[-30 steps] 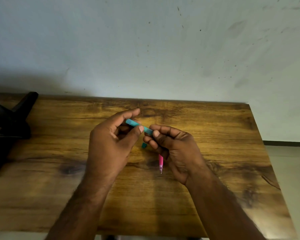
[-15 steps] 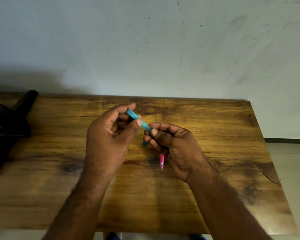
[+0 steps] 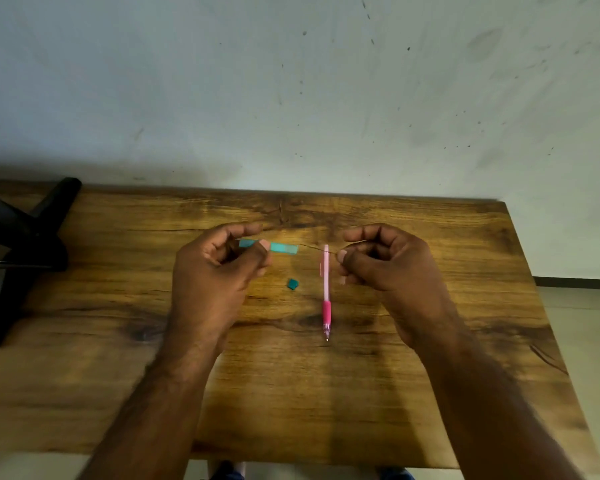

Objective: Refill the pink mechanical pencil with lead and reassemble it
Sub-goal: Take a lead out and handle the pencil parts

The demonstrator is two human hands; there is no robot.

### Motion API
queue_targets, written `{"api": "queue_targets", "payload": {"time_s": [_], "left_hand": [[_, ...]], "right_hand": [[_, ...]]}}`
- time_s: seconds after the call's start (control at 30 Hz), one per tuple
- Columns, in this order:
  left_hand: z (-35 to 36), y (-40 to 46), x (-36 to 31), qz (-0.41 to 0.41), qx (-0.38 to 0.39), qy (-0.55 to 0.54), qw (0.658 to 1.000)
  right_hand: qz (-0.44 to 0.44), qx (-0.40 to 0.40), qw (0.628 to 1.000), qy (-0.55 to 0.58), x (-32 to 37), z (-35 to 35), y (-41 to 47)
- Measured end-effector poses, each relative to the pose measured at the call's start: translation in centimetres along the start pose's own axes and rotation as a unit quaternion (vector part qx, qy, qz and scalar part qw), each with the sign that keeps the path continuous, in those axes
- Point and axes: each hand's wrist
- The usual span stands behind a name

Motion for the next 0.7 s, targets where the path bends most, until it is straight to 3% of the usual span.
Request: {"api": "queue_targets", "payload": {"time_s": [0.3,0.7], "left_hand": [[1.8,0.1,1.7,0.064,-0.024,0.238,0.969],[2.2,0.5,2.9,0.103,-0.055,0.367,0.923]], "right_hand": [[-0.018,-0.029,0.999,-0.008,-0.4,-0.8,0.4],[-0.033,-0.011,0.999,-0.030,-0.7,-0.8,0.0]]}}
Point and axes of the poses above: each hand's wrist, its own y-axis towards the middle knuckle, its own z-axis out of the palm, x = y × z, and after that the axes turned 2 degrees about y, right-handed
